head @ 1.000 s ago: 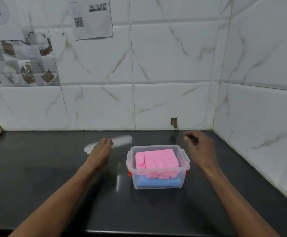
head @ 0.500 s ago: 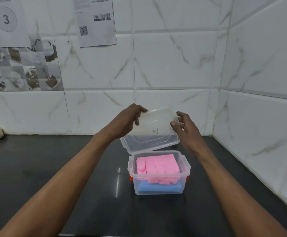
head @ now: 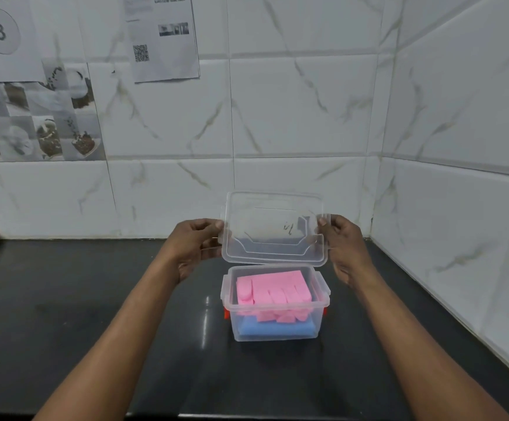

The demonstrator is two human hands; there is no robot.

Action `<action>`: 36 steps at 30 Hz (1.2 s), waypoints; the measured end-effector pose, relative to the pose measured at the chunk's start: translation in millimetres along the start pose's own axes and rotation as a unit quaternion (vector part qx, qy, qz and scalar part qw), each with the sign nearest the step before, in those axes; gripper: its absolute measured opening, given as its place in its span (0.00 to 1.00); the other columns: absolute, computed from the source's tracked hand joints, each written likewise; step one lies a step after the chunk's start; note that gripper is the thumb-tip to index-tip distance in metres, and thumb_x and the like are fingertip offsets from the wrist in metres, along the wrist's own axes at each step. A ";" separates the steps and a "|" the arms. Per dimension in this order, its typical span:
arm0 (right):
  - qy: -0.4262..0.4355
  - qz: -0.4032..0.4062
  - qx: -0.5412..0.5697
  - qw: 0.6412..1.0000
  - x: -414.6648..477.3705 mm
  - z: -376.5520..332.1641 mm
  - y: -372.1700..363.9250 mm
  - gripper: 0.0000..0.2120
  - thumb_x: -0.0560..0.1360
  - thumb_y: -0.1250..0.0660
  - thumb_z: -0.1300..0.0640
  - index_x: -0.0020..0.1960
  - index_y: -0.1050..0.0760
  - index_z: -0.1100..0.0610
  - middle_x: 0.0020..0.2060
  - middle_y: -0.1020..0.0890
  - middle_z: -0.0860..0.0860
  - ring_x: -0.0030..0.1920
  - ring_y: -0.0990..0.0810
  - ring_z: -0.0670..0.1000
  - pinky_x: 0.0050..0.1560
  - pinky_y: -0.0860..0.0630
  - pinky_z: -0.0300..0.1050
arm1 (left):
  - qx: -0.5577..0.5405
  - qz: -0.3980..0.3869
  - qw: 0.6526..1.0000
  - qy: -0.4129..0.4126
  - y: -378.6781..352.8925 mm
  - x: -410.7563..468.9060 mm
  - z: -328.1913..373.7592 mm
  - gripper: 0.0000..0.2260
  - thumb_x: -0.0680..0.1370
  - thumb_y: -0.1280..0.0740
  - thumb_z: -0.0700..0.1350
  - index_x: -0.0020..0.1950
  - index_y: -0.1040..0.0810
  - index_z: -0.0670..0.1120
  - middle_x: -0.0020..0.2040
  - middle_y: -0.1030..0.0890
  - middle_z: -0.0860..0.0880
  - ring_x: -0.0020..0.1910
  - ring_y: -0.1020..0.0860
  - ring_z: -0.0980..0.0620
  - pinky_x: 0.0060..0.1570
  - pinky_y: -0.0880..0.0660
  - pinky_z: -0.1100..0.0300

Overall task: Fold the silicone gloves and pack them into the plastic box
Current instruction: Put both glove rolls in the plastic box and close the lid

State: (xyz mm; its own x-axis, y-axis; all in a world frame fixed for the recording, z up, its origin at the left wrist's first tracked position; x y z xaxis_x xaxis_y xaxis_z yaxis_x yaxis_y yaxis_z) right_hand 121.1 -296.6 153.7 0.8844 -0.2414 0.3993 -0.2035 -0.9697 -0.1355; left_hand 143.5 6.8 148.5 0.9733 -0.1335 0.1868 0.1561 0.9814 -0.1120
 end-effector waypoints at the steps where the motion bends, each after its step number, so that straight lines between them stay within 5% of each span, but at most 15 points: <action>1: -0.002 0.017 -0.021 1.000 -1.3 1.8 5.2 0.09 0.78 0.32 0.54 0.51 0.20 0.59 0.42 0.16 0.51 0.41 0.18 0.50 0.45 0.21 0.46 | -0.005 0.006 1.000 -0.001 1.8 0.1 -0.5 0.08 0.78 0.32 0.40 0.52 0.18 0.37 0.42 0.17 0.42 0.38 0.18 0.47 0.42 0.17 0.54; 4: 0.013 0.045 -0.154 0.987 -5.7 0.7 16.4 0.10 0.75 0.30 0.53 0.37 0.22 0.56 0.29 0.20 0.44 0.30 0.23 0.44 0.35 0.27 0.44 | 0.033 0.032 0.999 0.025 2.1 0.8 -4.2 0.04 0.77 0.32 0.35 0.45 0.19 0.35 0.35 0.18 0.42 0.30 0.18 0.50 0.35 0.17 0.55; 7: -0.010 0.044 -0.307 0.951 -7.9 9.4 18.3 0.25 0.74 0.29 0.53 0.25 0.39 0.55 0.18 0.39 0.45 0.20 0.43 0.45 0.26 0.45 0.41 | 0.103 0.069 0.990 0.063 2.3 -2.1 -14.8 0.08 0.77 0.32 0.35 0.39 0.20 0.34 0.27 0.19 0.44 0.25 0.19 0.50 0.29 0.20 0.57; 11: -0.049 0.014 -0.454 0.889 -11.4 26.3 10.1 0.24 0.75 0.31 0.51 0.27 0.37 0.57 0.22 0.35 0.50 0.22 0.37 0.48 0.25 0.43 0.41 | 0.244 0.111 0.961 0.067 7.2 -11.0 -29.1 0.17 0.73 0.25 0.46 0.40 0.21 0.31 0.30 0.19 0.39 0.25 0.20 0.47 0.29 0.20 0.56; 15: -0.072 0.026 -0.515 0.854 -17.2 37.1 7.3 0.19 0.76 0.34 0.50 0.31 0.35 0.57 0.30 0.28 0.52 0.30 0.28 0.52 0.26 0.40 0.41 | 0.409 0.135 0.899 0.084 6.0 -19.9 -36.6 0.14 0.70 0.26 0.47 0.38 0.19 0.35 0.29 0.17 0.42 0.26 0.17 0.45 0.36 0.16 0.51; 20: -0.072 0.036 -0.547 0.833 -25.5 44.8 8.0 0.18 0.77 0.34 0.52 0.32 0.34 0.56 0.29 0.28 0.51 0.29 0.30 0.50 0.27 0.38 0.40 | 0.477 0.156 0.859 0.099 3.1 -24.3 -38.4 0.11 0.71 0.28 0.47 0.38 0.22 0.40 0.31 0.16 0.42 0.27 0.16 0.46 0.42 0.16 0.51; 25: -0.104 0.034 -0.546 0.830 -30.5 49.7 14.1 0.19 0.77 0.34 0.49 0.32 0.31 0.57 0.28 0.27 0.51 0.27 0.30 0.48 0.26 0.39 0.40 | 0.373 0.149 0.906 0.131 8.6 -25.2 -62.0 0.13 0.72 0.26 0.45 0.42 0.22 0.35 0.34 0.17 0.40 0.30 0.16 0.43 0.35 0.16 0.49; 28: -0.127 0.030 -0.532 0.837 -31.9 56.2 16.1 0.20 0.78 0.35 0.47 0.32 0.32 0.57 0.30 0.26 0.51 0.28 0.29 0.48 0.26 0.40 0.40 | 0.283 0.116 0.938 0.164 11.1 -23.8 -82.6 0.13 0.75 0.28 0.45 0.42 0.22 0.34 0.32 0.21 0.41 0.24 0.21 0.47 0.29 0.19 0.55; 36: -0.141 0.000 -0.512 0.847 -31.2 74.3 -3.7 0.17 0.80 0.39 0.48 0.40 0.29 0.59 0.38 0.22 0.54 0.35 0.25 0.52 0.29 0.35 0.41 | 0.279 0.109 0.943 0.142 14.0 -20.4 -88.6 0.11 0.80 0.36 0.44 0.41 0.24 0.38 0.37 0.25 0.39 0.34 0.26 0.45 0.35 0.28 0.53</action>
State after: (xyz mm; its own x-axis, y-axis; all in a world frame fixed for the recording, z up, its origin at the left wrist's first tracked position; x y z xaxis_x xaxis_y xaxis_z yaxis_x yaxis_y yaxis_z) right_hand 125.5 -282.6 74.4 0.9203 -0.3626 0.1466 -0.3328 -0.5292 0.7805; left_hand 140.8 11.0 56.7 0.9902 0.1260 -0.0602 -0.0884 0.8991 0.4287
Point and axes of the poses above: each hand's wrist, its own x-axis towards the middle knuckle, its own y-axis out of the back of the hand, z = x × y, the point moved 10 cm from there along x, towards the middle knuckle
